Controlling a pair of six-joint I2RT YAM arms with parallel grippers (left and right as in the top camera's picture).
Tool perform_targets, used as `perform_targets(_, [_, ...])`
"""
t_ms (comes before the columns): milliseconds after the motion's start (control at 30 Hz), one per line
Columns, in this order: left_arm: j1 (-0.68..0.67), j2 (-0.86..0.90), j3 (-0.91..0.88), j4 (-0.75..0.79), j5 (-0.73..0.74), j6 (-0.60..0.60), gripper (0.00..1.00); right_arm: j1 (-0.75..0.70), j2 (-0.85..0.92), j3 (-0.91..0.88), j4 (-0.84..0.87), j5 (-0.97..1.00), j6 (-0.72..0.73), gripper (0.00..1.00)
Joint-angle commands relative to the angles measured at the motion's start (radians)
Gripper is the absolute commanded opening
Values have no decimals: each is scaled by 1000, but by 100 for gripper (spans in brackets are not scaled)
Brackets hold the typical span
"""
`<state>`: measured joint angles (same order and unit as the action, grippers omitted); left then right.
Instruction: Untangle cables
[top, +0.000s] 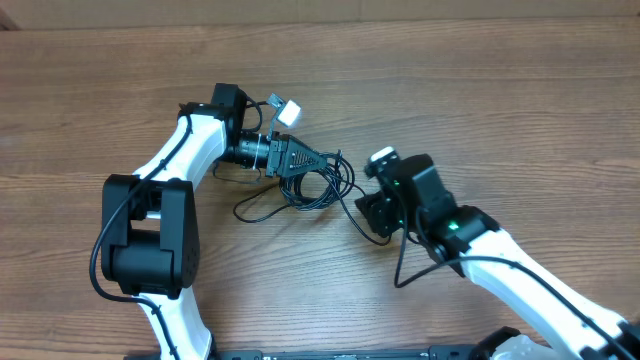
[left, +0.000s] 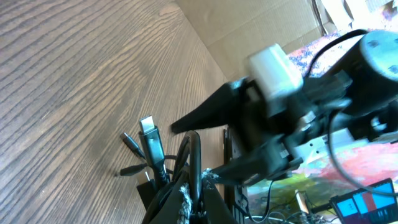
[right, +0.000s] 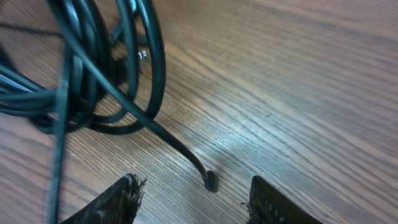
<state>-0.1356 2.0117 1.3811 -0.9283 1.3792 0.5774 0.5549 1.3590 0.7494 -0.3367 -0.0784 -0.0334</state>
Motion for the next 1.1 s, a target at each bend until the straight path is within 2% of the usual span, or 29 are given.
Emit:
perform_targets(0, [4, 11, 13, -2, 28, -33, 4, 13, 68, -11, 50, -5, -68, 57])
perform_targets(133, [4, 11, 13, -2, 25, -42, 4, 13, 124, -11, 138, -1, -80, 56])
perform_targets(167, [4, 11, 13, -2, 23, -42, 4, 13, 132, -11, 154, -1, -80, 46])
perform_targets(200, [4, 11, 13, -2, 23, -42, 4, 13, 132, -11, 158, -1, -80, 32])
perform_targets(233, [4, 11, 13, -2, 22, -42, 4, 13, 128, -10, 158, -2, -80, 12])
perform_targets(267, [4, 11, 13, -1, 17, -42, 4, 13, 124, -8, 152, -2, -75, 5])
perform_targets(467, [4, 11, 13, 14, 1, -64, 4, 28, 36, 7, 59, -11, -69, 4])
perform_targets(600, [4, 11, 13, 29, 1, -107, 4, 53, -35, 25, -1, 56, -87, 4])
perform_targets(800, [4, 11, 13, 28, 1, -115, 4, 142, -96, 50, -13, 81, -211, 4])
perform_targets(1067, [4, 11, 13, 29, 1, -138, 4, 313, -93, 51, -10, 313, -420, 4])
